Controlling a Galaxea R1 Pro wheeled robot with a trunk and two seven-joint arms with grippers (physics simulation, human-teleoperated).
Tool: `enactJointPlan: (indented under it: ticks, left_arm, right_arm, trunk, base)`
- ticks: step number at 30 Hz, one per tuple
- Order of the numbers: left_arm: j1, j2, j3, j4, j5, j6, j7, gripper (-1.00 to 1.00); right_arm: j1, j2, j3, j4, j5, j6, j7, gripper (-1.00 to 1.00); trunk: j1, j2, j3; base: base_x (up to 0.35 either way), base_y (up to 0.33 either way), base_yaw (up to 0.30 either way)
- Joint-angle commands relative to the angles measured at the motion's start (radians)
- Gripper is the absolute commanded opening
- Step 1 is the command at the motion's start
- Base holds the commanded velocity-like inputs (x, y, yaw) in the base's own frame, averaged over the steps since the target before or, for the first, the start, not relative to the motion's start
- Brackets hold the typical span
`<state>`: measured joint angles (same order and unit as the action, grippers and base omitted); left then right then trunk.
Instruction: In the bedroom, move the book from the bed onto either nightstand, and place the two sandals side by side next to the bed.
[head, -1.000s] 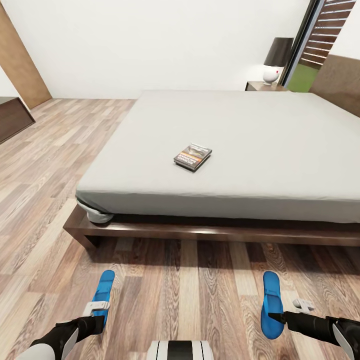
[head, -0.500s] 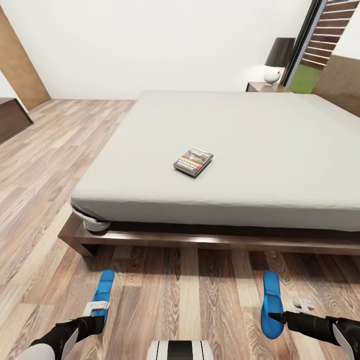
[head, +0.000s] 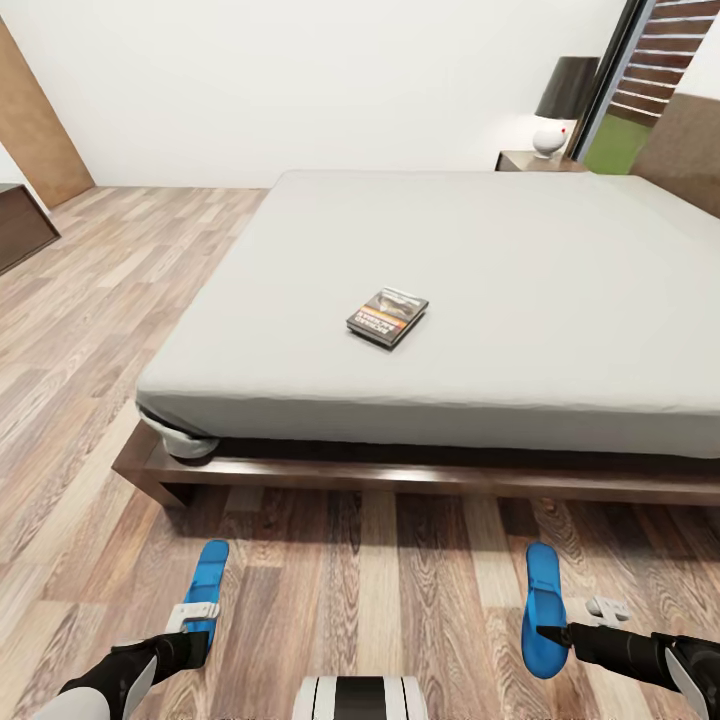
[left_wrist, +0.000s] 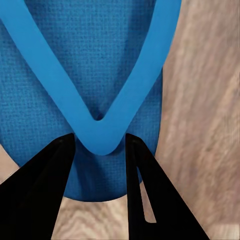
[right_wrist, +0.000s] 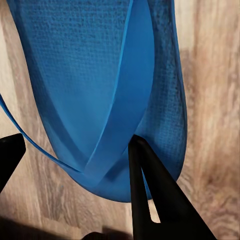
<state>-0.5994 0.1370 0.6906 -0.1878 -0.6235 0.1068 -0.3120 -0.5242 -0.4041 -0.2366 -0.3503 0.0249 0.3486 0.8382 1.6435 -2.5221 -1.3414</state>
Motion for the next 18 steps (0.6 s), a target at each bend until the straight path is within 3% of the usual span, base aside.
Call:
enactJointPlan:
  ticks: [1, 8, 11, 12, 14, 18]
  left_arm:
    - [0.0, -0.001, 0.009, -0.002, -0.004, 0.007, -0.007, -1.0]
    - [0.0, -0.001, 0.009, -0.002, -0.004, 0.007, -0.007, -1.0]
    - [0.0, -0.001, 0.009, -0.002, -0.004, 0.007, -0.007, -1.0]
    - [0.0, -0.001, 0.009, -0.002, -0.004, 0.006, -0.007, -1.0]
    - [0.0, -0.001, 0.009, -0.002, -0.004, 0.006, -0.007, -1.0]
    - [0.0, -0.001, 0.01, -0.002, -0.004, 0.006, -0.007, -1.0]
  right_arm:
    - [-0.001, 0.001, -0.009, -0.001, 0.0, 0.012, 0.009, -1.0]
    - [-0.001, 0.0, -0.009, -0.006, -0.003, 0.012, 0.024, -1.0]
    - [0.0, -0.002, -0.01, -0.007, -0.003, 0.012, 0.204, -1.0]
    - [-0.001, -0.003, -0.01, -0.007, -0.002, 0.012, 0.314, -1.0]
    - [-0.001, -0.003, -0.01, -0.007, -0.002, 0.012, 0.36, -1.0]
    - [-0.001, -0.003, -0.01, -0.007, -0.002, 0.012, 0.388, -1.0]
  trunk:
    - [0.0, -0.001, -0.005]
    - [0.003, -0.002, -0.032]
    - [0.005, -0.003, -0.043]
    - [0.005, -0.003, -0.047]
    - [0.006, -0.004, -0.055]
    - [0.007, -0.004, -0.067]
  base:
    - [0.0, 0.0, 0.0]
    - [0.0, 0.0, 0.0]
    - [0.0, 0.0, 0.0]
    - [0.0, 0.0, 0.0]
    - [0.0, 0.0, 0.0]
    - [0.0, 0.0, 0.0]
